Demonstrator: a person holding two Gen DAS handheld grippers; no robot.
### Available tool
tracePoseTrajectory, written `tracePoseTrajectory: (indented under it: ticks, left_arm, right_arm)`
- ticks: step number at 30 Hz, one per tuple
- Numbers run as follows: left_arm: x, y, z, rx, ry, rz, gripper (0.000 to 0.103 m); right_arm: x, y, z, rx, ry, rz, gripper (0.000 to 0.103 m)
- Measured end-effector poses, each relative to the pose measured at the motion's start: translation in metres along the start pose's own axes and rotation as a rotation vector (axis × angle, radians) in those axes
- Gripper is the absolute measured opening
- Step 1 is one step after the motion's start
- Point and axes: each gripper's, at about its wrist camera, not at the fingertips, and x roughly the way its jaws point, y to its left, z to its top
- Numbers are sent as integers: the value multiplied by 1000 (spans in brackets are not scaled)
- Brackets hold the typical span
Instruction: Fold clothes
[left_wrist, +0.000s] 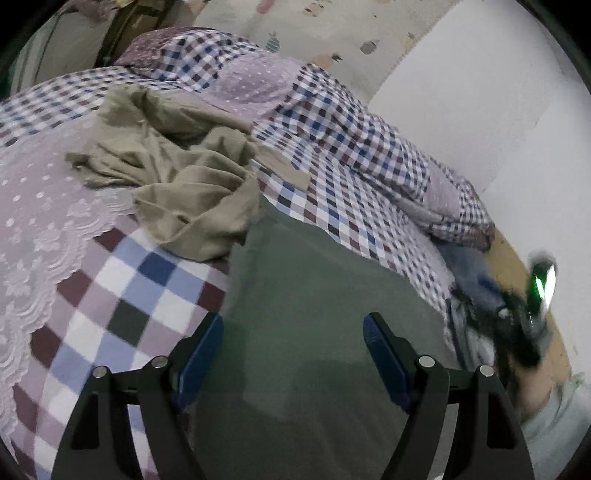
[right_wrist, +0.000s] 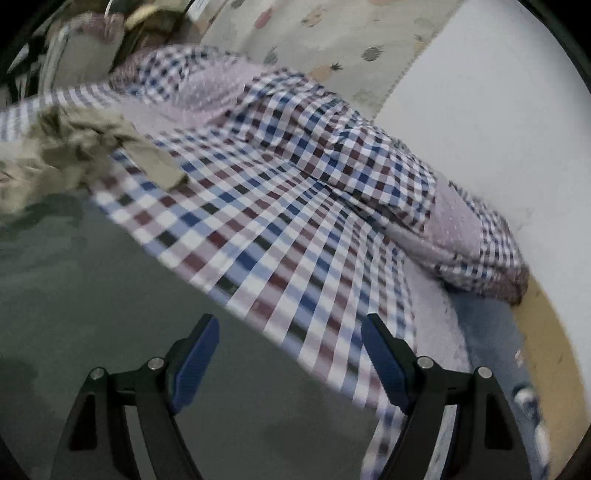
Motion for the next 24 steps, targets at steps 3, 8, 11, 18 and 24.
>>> tracePoseTrajectory:
  ticks: [3,8,11,18,24]
  left_arm:
    - [-13,18,4,-89,5,-64,82]
    - [-44,37,6,-174,-16,-157,82]
    - [-57,40,-3,-182,-35,-136,82]
    - [-70,69,-52,-344,2,-125,82]
    - [-73,83,-91,-451,44,-139,82]
  right_arm:
    - [-47,-4,-41,102,-14,51,83]
    - [-111,-5,-103,204,-56,111,85]
    - [-147,-8,-139,239,-97,97,87]
    - [-191,-45,-213,508,-138,103,89]
    - [-204,-80,-244,692,-151,170,89]
